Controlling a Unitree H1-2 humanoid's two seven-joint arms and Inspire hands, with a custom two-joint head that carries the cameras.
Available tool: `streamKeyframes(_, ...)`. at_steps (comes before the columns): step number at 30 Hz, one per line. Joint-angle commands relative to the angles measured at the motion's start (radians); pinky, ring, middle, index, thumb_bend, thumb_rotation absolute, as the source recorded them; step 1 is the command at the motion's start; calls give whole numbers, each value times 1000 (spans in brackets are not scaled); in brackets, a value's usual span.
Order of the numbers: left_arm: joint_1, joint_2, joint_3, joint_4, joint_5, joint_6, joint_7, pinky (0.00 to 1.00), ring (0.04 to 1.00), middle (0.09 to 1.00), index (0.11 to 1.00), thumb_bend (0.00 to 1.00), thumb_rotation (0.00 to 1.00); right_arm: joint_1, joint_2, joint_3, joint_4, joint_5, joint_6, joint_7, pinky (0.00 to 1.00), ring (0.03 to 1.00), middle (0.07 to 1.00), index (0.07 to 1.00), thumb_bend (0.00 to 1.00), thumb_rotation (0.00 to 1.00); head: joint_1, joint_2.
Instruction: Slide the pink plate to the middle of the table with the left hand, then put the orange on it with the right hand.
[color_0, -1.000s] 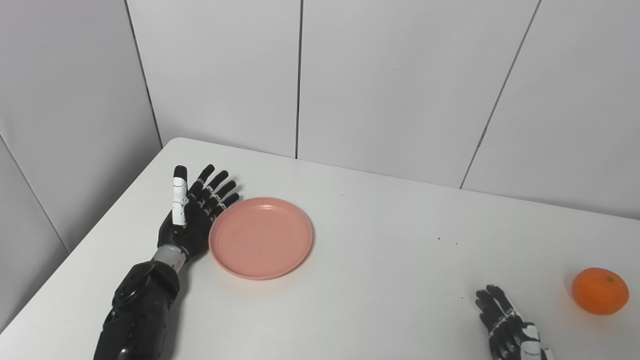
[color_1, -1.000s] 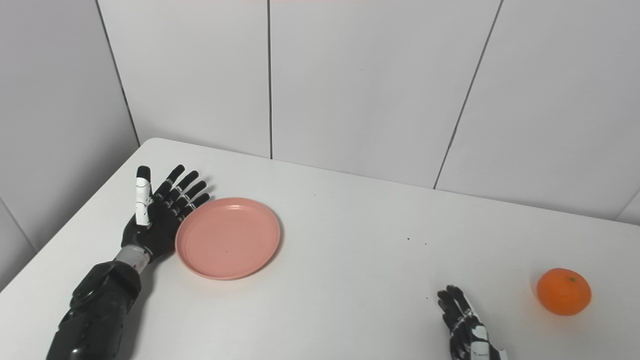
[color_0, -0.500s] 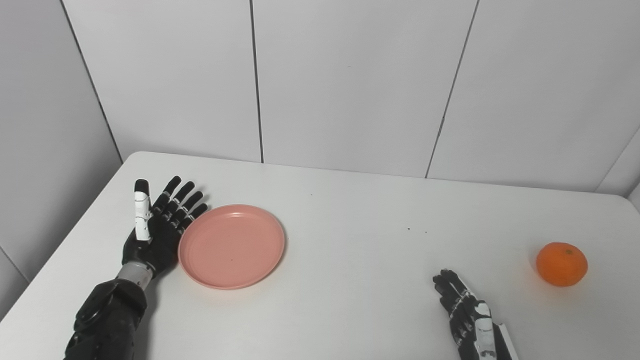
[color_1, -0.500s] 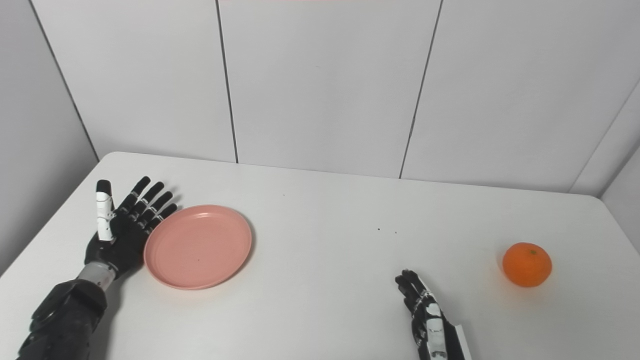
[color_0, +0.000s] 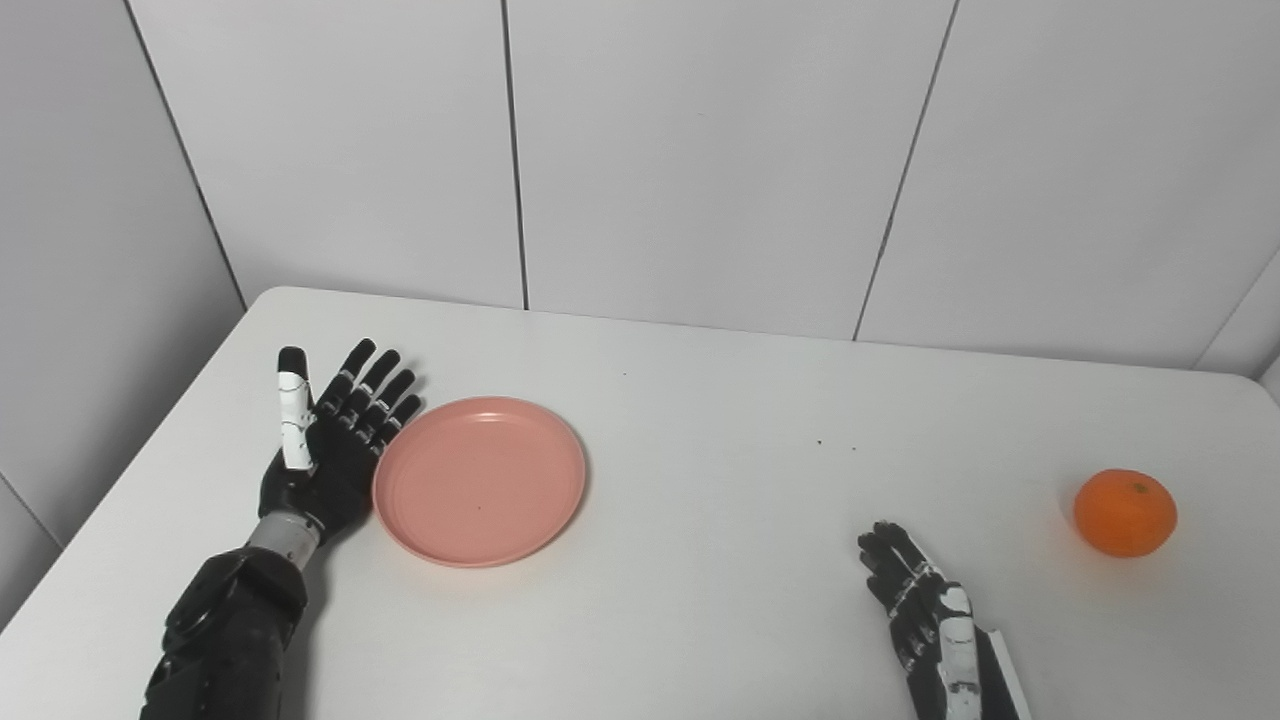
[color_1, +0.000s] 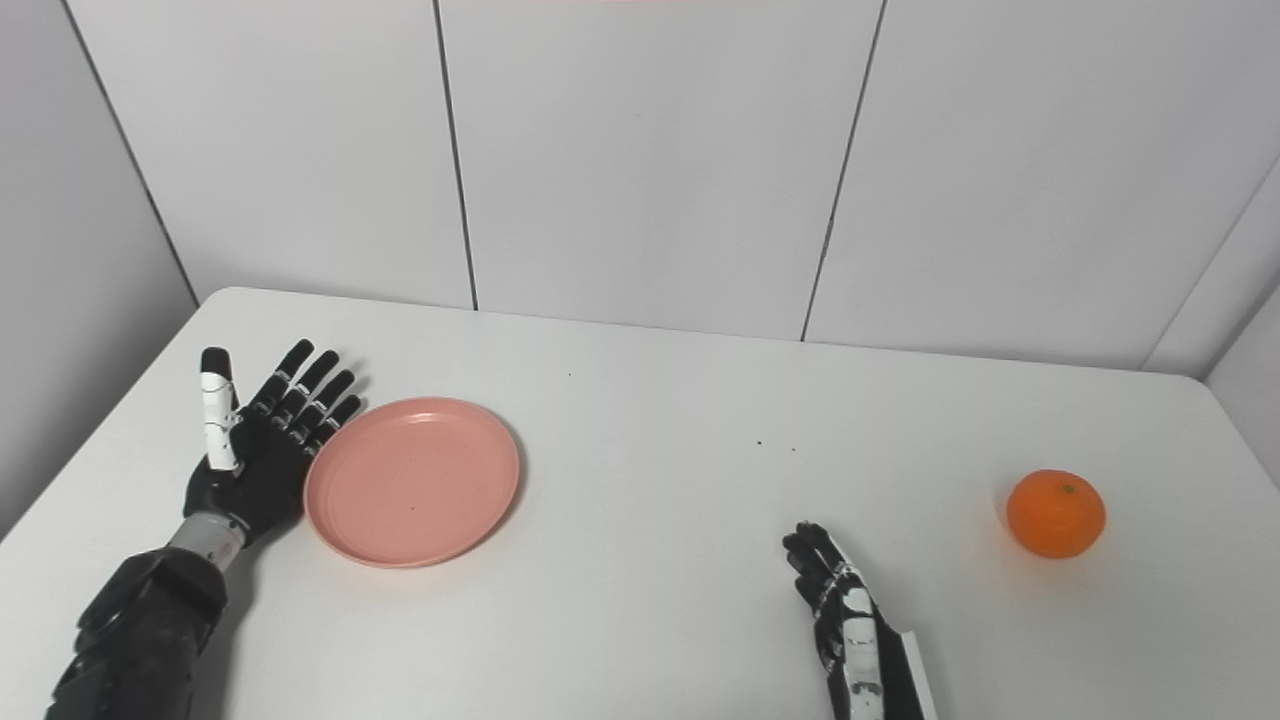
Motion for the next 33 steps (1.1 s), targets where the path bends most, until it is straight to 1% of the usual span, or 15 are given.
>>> streamKeyframes(1,19,-19,-12,5,10,58,38,1000,964,958,952,905,810,45,36,10,8,2,33,-1,958,907,859,849,841,1000,-1,1)
streamKeyframes(6,24,-53,-10,-23,12,62,85,1000,954,944,937,915,805,42,37,14,11,0,33,-4,958,908,860,847,844,1000,-11,-1)
streamKeyframes(9,27,-66,-11,-34,6,65,94,1000,971,950,948,898,822,41,39,17,13,-3,31,-7,953,909,861,851,850,1000,-15,-1)
streamKeyframes(15,37,-87,-28,-67,13,73,105,1000,969,940,943,880,853,42,42,23,8,-5,31,-10,956,911,861,850,851,1000,-23,6)
streamKeyframes(19,43,-93,-49,-84,25,71,107,996,960,942,947,888,855,42,40,24,7,-4,32,-10,959,914,863,852,851,1000,-22,8)
streamKeyframes(22,49,-103,-60,-97,34,64,116,973,955,938,943,891,853,42,40,25,3,-4,35,-9,960,917,866,856,851,1000,-24,10)
streamKeyframes(26,55,-115,-65,-109,36,67,126,982,959,940,952,895,850,42,40,26,1,-6,38,-10,959,917,864,855,852,1000,-25,11)
streamKeyframes(31,65,-132,-68,-136,38,78,151,938,947,927,945,893,853,41,42,26,2,-14,36,-13,949,913,861,855,854,1000,-29,15)
streamKeyframes(33,68,-140,-69,-145,40,77,161,939,942,924,944,887,856,40,42,28,1,-21,38,-13,948,914,863,858,857,1000,-35,15)
